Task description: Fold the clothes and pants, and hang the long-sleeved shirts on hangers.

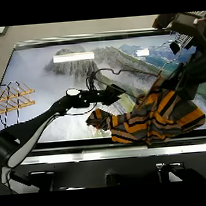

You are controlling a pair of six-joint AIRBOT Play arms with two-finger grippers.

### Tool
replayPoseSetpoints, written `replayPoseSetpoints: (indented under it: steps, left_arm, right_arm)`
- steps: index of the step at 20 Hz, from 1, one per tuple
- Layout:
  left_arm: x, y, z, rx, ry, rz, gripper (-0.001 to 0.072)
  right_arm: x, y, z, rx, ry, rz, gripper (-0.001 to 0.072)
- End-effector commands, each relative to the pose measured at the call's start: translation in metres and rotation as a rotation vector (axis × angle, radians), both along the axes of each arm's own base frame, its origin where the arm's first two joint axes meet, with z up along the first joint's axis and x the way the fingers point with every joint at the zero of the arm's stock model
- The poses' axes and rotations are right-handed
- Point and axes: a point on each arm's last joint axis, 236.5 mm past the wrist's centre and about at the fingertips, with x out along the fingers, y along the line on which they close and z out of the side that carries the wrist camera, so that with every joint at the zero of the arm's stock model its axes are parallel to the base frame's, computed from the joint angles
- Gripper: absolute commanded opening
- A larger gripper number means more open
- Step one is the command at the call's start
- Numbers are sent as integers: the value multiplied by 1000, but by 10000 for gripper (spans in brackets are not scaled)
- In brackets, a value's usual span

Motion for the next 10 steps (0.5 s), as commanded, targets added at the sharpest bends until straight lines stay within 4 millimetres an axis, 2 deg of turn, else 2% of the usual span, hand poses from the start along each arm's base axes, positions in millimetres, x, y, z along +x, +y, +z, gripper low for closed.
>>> replayPoseSetpoints:
  steps: [1, 5, 9, 10]
  left_arm:
    - [-5, -22, 16, -86, -13, -102, 700]
    - [-16, -32, 15, -99, -18, -154, 699]
    - [-49, -41, 19, -129, -38, -270, 698]
    - [-53, -44, 20, -131, -37, -280, 668]
  right_arm:
    - [1, -4, -2, -11, 10, -28, 29]
    - [3, -6, -6, -12, 25, -42, 29]
    - [3, -7, -13, -17, 46, -47, 29]
    - [4, -7, -13, -17, 42, -48, 29]
